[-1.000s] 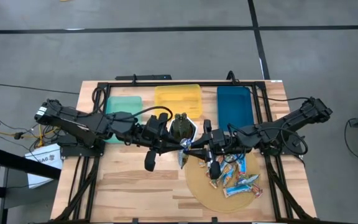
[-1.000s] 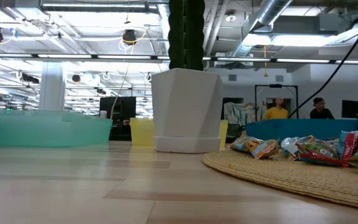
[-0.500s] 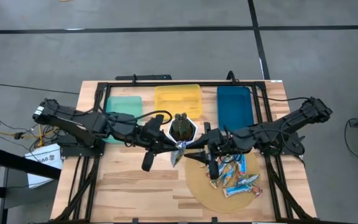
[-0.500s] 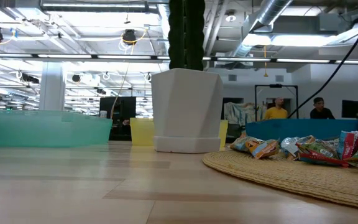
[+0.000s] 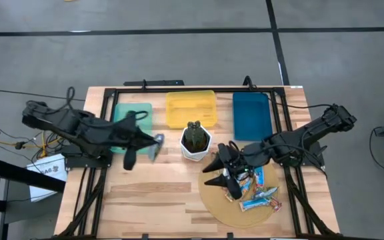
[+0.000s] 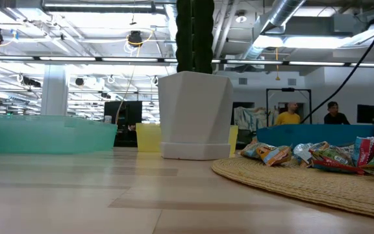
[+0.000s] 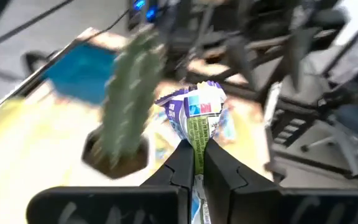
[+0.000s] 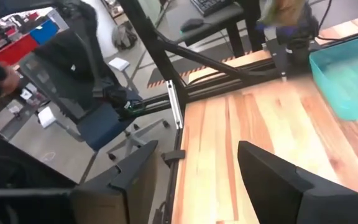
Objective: Pick and place Granola Bars by type
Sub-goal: Put the blue granola bar into the green bin
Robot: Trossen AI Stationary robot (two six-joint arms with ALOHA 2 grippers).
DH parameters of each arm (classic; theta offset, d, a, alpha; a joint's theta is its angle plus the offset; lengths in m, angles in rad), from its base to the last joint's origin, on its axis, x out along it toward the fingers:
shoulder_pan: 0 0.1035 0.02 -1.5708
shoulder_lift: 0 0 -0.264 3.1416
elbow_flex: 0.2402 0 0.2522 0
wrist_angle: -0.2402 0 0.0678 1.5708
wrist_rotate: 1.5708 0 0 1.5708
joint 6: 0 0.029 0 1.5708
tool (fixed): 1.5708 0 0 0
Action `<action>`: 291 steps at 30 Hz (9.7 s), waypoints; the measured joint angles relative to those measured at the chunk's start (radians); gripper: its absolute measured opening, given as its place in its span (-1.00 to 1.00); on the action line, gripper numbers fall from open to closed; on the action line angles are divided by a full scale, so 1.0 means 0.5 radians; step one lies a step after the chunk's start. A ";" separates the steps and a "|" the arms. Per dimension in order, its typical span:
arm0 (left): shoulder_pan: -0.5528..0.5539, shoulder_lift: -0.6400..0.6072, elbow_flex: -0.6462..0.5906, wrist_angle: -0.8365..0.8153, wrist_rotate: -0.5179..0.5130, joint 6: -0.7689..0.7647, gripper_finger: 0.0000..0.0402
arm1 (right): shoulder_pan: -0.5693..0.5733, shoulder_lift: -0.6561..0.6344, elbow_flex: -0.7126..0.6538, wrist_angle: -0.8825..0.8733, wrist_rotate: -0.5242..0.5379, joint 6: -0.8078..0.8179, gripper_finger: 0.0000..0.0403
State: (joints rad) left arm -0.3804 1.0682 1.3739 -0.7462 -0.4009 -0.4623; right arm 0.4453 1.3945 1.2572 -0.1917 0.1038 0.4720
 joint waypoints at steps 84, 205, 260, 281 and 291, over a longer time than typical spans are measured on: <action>0.588 0.320 -1.219 -0.603 0.252 1.200 -0.90 | -0.035 0.000 0.000 -0.417 0.013 0.000 -0.14; 0.524 -0.561 -0.898 1.520 1.192 0.161 -0.78 | 0.844 0.494 -0.708 -1.626 -0.578 0.664 -0.96; 0.423 -0.561 -0.899 1.520 0.966 0.110 -0.78 | 0.272 -0.510 -0.707 0.610 0.231 0.459 -1.00; 0.219 -0.160 -0.750 1.587 0.548 0.157 -0.68 | -0.082 0.074 -0.057 0.557 0.265 -0.119 -1.00; 0.183 0.000 -0.575 1.559 0.542 0.235 -0.31 | -0.207 0.200 0.108 0.573 0.261 -0.182 -1.00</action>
State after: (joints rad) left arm -0.2888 1.0683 1.0865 0.0333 -0.1300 -0.3447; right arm 0.3416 1.4943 1.3114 0.0948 0.2341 0.3808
